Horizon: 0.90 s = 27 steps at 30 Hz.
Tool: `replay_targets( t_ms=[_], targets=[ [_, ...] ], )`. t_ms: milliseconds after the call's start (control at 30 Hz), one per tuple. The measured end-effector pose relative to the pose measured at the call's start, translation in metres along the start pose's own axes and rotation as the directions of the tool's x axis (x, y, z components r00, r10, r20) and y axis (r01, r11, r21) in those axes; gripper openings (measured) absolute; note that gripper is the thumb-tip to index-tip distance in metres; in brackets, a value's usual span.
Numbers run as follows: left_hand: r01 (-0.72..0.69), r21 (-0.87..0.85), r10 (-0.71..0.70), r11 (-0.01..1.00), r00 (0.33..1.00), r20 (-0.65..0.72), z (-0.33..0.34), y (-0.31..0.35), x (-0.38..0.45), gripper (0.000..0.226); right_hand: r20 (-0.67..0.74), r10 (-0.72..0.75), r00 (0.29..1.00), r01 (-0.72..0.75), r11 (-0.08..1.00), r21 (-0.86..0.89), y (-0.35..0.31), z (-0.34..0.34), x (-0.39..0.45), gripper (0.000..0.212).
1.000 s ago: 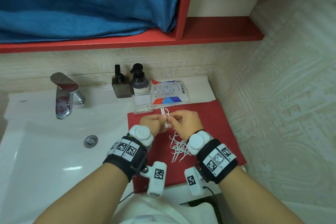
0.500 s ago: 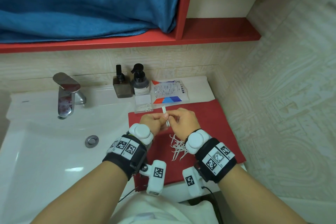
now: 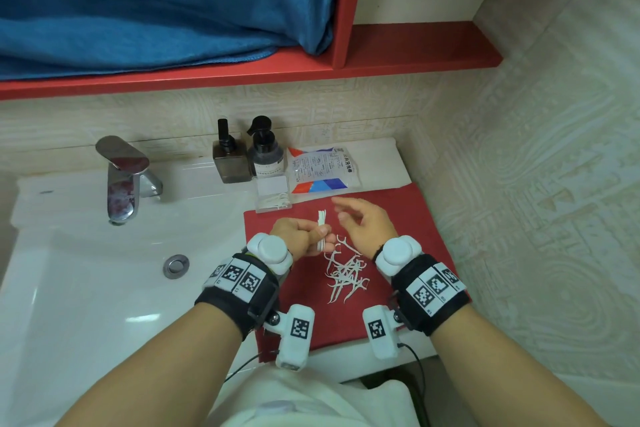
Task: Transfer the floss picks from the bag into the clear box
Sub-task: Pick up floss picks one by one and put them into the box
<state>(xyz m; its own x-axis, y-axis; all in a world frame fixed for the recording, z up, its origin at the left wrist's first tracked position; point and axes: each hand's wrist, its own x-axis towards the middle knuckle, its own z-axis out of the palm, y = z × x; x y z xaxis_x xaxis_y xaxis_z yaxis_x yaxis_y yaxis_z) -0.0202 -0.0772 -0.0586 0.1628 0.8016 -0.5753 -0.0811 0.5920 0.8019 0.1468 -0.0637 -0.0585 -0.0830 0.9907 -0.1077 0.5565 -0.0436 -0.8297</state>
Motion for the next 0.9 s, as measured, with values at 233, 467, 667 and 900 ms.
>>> replay_targets(
  t_ms=[233,467,667,900],
  targets=[
    [-0.021,0.019,0.019,1.0,0.996,0.087,0.0,0.005,-0.008,0.017,0.055,-0.048,0.997,0.038,0.984,0.173,-0.01,0.001,-0.007,0.019],
    [-0.009,-0.015,0.01,1.0,0.998,0.061,0.002,0.006,-0.01,0.011,0.066,-0.067,0.996,0.053,0.979,0.196,-0.01,-0.004,-0.007,0.026],
    [0.038,0.025,-0.037,0.999,0.999,-0.021,0.002,0.002,-0.01,0.014,0.062,0.131,0.99,-0.102,0.936,-0.337,0.021,-0.008,-0.007,0.036],
    [0.037,0.048,-0.035,0.998,0.999,-0.038,0.003,-0.002,-0.008,0.016,0.208,0.078,0.975,0.044,0.85,-0.526,0.033,0.003,-0.011,0.051]
  ],
)
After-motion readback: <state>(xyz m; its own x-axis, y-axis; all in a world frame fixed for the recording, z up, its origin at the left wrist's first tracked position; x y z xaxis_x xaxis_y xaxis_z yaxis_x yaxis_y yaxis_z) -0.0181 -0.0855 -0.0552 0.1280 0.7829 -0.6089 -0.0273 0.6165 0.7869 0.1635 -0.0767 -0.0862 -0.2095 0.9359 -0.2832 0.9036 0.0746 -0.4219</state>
